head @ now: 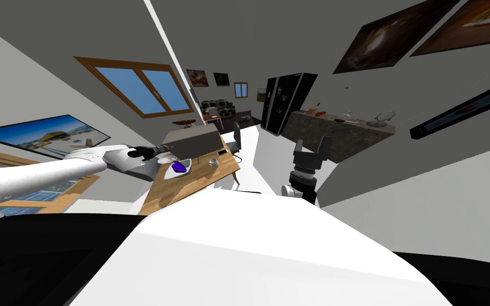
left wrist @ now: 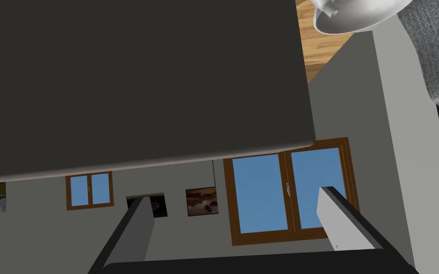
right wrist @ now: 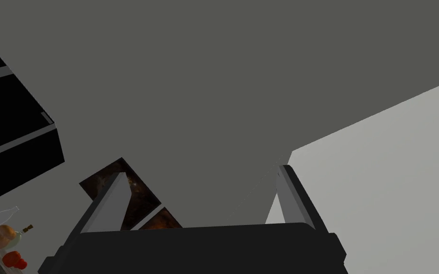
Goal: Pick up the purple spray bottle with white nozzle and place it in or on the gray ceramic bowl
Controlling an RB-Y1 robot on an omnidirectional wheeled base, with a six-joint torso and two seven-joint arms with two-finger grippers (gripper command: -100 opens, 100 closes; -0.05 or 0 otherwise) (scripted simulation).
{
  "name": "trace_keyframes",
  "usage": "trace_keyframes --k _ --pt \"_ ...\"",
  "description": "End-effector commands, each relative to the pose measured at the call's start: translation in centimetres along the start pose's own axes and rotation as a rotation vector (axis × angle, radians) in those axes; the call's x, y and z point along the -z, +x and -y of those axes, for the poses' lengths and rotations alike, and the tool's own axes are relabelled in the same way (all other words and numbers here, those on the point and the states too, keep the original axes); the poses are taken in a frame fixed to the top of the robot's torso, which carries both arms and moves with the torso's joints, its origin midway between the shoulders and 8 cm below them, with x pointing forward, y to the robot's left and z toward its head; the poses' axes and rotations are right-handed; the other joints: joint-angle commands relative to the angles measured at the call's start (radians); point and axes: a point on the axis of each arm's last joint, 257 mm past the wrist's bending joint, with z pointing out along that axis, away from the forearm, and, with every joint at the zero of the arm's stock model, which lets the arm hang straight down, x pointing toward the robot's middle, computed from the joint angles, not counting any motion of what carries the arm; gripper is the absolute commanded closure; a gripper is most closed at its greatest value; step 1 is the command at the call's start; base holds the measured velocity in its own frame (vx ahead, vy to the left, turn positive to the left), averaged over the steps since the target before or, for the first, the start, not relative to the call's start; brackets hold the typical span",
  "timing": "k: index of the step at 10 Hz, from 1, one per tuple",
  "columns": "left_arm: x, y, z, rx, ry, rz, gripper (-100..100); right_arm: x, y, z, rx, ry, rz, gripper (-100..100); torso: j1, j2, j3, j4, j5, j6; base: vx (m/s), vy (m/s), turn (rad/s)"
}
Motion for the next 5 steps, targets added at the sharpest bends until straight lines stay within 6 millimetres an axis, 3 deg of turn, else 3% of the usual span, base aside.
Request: trace_keyframes --k 1,5 --pt "0.0 0.0 0.0 0.0 0.0 0.0 0 0.0 0.0 0.0 0.0 0.0 0.0 0 0.0 0.0 0.0 0.0 0.0 0.0 0.0 0.0 0.0" --pt "0.0 0.0 0.0 0.0 0.0 0.0 0 0.0 0.0 0.0 0.0 0.0 0.0 0 0.001 0.0 0.0 0.0 0.0 0.0 0.0 0.0 0.0"
